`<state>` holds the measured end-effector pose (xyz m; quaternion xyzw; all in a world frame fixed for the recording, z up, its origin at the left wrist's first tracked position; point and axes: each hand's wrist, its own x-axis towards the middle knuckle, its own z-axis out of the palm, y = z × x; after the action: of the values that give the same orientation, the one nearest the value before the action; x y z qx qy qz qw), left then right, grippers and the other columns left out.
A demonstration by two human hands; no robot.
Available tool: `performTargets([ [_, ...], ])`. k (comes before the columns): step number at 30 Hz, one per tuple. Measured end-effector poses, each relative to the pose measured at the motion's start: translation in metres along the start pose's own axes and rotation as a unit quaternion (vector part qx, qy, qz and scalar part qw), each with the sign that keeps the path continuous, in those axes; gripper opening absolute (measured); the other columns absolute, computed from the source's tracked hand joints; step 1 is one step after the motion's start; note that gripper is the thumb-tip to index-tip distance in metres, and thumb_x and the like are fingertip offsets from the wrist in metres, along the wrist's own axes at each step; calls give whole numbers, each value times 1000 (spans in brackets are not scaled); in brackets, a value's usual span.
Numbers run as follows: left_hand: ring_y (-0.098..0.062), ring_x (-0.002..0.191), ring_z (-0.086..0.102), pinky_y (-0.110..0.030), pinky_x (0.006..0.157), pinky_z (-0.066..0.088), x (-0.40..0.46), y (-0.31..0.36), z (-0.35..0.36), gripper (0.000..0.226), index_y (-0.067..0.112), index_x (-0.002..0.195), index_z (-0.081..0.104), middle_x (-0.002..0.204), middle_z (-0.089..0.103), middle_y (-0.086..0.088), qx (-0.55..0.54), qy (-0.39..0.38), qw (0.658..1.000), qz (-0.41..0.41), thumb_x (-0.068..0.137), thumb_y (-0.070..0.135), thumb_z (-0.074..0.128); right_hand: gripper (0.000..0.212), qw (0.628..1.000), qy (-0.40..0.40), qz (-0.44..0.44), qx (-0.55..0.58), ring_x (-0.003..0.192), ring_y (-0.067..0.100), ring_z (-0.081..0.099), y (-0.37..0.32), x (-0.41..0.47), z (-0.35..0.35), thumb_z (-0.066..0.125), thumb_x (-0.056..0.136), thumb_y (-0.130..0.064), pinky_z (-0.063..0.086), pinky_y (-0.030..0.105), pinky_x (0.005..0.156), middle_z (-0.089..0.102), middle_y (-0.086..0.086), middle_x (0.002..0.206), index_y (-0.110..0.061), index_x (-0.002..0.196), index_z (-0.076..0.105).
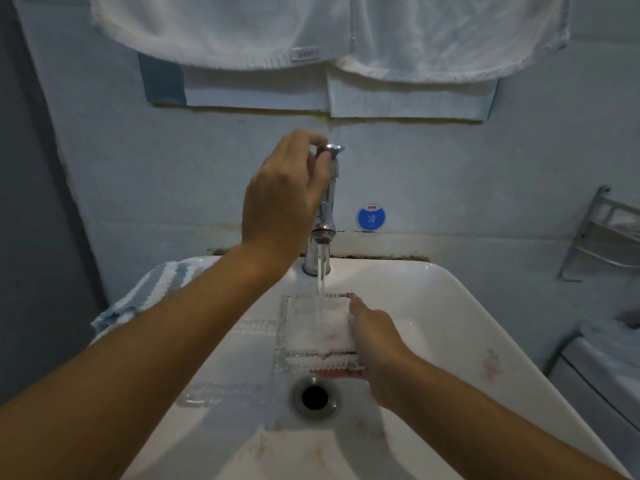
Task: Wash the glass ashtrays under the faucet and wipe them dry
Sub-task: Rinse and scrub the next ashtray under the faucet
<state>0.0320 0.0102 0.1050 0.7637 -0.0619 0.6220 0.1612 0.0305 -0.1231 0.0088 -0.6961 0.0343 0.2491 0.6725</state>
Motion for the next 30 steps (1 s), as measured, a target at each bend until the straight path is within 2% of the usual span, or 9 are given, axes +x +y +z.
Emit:
performTargets([
  [2,-11,71,62,-20,61,55,-21,9,-5,19,10,120,51,86,59,3,-69,-29,985,-155,102,16,50,36,1000,4,0,3,79,32,74,0,0,-1,34,108,-43,57,32,44,70,20,103,-19,126,54],
  [5,-6,83,57,-19,69,52,-61,17,-15,17,21,115,46,107,57,-2,-83,-109,920,-368,101,12,51,37,1000,20,0,11,86,34,72,0,2,-3,35,108,-44,62,38,53,68,20,108,-18,127,54],
  [8,-9,91,53,-19,68,43,-88,11,-25,24,22,115,47,117,52,-4,-59,-139,878,-454,96,12,59,40,999,34,6,9,90,33,72,3,6,-4,35,107,-46,64,43,66,69,18,109,-17,127,54],
  [12,-20,104,60,-26,67,54,-105,3,-24,62,20,132,38,123,54,-3,-65,-396,731,-552,85,30,78,40,999,46,2,-9,89,30,72,6,7,-5,34,107,-46,62,43,79,70,16,104,-16,122,56],
  [14,-17,89,68,-24,56,56,-110,3,-21,50,17,127,51,106,67,-2,-105,-457,690,-552,85,24,77,43,999,50,1,-19,89,31,71,8,6,-4,34,107,-48,61,46,83,70,16,104,-15,122,57],
  [19,-18,71,70,-24,45,52,-109,-1,-21,17,13,110,65,89,72,-6,-101,-436,705,-550,94,17,66,42,998,48,-1,-30,91,32,70,11,5,-3,34,106,-48,61,48,83,68,15,104,-13,117,56],
  [22,-22,79,68,-25,57,56,-111,-7,-22,19,9,106,66,93,70,-10,-50,-434,738,-515,100,16,50,45,997,54,3,-47,97,30,68,13,6,0,33,106,-49,58,46,90,67,13,110,-13,123,54],
  [25,-21,72,69,-28,56,57,-109,-9,-24,20,10,107,64,88,70,-9,-96,-470,704,-523,102,10,45,43,997,63,15,-51,93,28,68,11,6,-2,33,106,-48,59,39,82,67,12,107,-14,122,54],
  [30,-31,93,73,-45,77,63,-110,-7,-23,32,16,123,56,109,70,-13,-161,-478,645,-574,94,4,59,43,995,76,12,-56,92,31,68,9,8,-8,33,106,-48,59,45,85,67,13,105,-14,124,54],
])
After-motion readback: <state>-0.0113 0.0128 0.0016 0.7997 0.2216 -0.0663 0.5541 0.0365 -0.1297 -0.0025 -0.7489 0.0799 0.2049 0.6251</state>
